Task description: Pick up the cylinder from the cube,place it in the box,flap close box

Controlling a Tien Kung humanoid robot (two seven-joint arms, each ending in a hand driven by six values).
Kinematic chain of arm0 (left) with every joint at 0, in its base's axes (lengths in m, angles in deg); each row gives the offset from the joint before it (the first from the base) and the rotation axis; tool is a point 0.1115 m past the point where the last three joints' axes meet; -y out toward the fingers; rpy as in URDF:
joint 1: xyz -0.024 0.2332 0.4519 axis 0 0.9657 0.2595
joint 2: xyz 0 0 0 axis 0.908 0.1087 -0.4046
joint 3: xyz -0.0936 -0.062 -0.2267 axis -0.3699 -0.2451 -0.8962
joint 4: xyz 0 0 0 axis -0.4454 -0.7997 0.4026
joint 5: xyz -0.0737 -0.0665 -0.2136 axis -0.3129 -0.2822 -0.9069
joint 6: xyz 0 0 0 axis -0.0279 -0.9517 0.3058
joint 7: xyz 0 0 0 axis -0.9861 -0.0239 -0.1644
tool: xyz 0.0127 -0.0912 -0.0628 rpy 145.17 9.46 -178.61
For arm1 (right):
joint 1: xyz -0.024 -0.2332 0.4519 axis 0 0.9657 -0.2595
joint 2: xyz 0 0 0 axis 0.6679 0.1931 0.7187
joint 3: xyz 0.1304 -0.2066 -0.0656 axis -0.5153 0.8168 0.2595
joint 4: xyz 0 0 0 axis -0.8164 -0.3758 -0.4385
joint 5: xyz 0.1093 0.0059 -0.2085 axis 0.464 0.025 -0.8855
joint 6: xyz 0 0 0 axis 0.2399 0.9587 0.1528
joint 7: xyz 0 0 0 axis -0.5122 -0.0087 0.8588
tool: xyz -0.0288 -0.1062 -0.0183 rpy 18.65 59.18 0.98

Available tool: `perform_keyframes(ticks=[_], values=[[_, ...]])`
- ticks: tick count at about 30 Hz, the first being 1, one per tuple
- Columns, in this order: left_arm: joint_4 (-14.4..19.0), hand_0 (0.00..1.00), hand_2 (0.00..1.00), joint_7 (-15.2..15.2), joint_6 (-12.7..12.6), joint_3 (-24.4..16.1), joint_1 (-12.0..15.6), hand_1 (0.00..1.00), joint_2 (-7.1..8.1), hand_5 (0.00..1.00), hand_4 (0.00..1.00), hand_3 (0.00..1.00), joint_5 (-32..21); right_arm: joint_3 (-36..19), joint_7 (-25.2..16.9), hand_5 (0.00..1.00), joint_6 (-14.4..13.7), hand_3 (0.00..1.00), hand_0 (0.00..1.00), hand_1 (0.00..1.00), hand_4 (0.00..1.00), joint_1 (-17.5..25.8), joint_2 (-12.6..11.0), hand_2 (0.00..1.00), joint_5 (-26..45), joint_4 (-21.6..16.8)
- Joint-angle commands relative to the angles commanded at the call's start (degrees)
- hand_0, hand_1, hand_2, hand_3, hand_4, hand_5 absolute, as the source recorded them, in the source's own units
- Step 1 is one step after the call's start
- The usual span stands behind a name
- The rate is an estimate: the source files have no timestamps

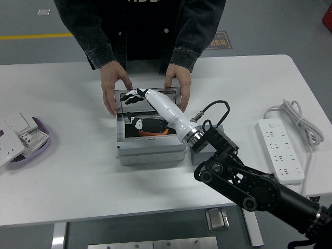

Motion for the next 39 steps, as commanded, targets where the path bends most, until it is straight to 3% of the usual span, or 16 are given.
perform_keyframes(ticks=[6,12,16,20,24,31,35,39], values=[[0.0,0.604,0.564,0.01,0.08,-0.1,-0.12,0.586,0.12,0.282,0.671,0.604,0.31,-1.11,1.13,0.096,0.39,0.667,0.617,0.614,0.592,-4.51,-1.45,0.62,6.42,1.63],[0.0,0.604,0.563,0.12,0.06,-0.09,-0.1,0.586,0.05,0.28,0.671,0.604,0.37,0.7,0.74,0.105,0.45,0.667,0.615,0.61,0.592,-8.15,-1.4,0.62,10.14,7.52],[0.0,0.604,0.563,0.09,0.04,0.03,-0.2,0.586,0.04,0.28,0.671,0.604,0.23,3.48,0.89,0.105,0.69,0.667,0.615,0.61,0.592,-9.0,-1.87,0.62,11.51,10.73],[0.0,0.604,0.563,0.09,0.0,0.02,-0.21,0.586,0.01,0.28,0.67,0.603,0.22,6.08,1.44,0.119,0.98,0.665,0.609,0.606,0.598,-8.63,-2.95,0.616,11.18,11.03],[0.0,0.604,0.563,0.03,-0.04,0.16,-0.16,0.585,-0.1,0.279,0.67,0.603,-0.01,7.17,2.81,0.125,1.19,0.665,0.607,0.607,0.598,-7.73,-4.83,0.616,8.32,8.73],[0.0,0.604,0.563,-0.47,-0.17,0.96,0.17,0.586,0.06,0.279,0.67,0.603,-1.1,7.97,8.51,0.129,1.69,0.665,0.61,0.603,0.6,-6.04,-9.79,0.616,-0.13,0.71],[0.0,0.604,0.563,-0.93,-0.16,1.5,0.2,0.585,0.1,0.28,0.669,0.602,-1.68,9.44,11.17,0.144,2.65,0.665,0.61,0.599,0.602,-4.71,-10.91,0.614,-4.71,-3.22],[0.0,0.604,0.563,-1.43,-0.13,2.25,0.25,0.585,0.12,0.28,0.669,0.602,-2.42,10.07,12.39,0.144,3.87,0.665,0.61,0.599,0.602,-3.63,-11.21,0.614,-5.41,-4.73]])
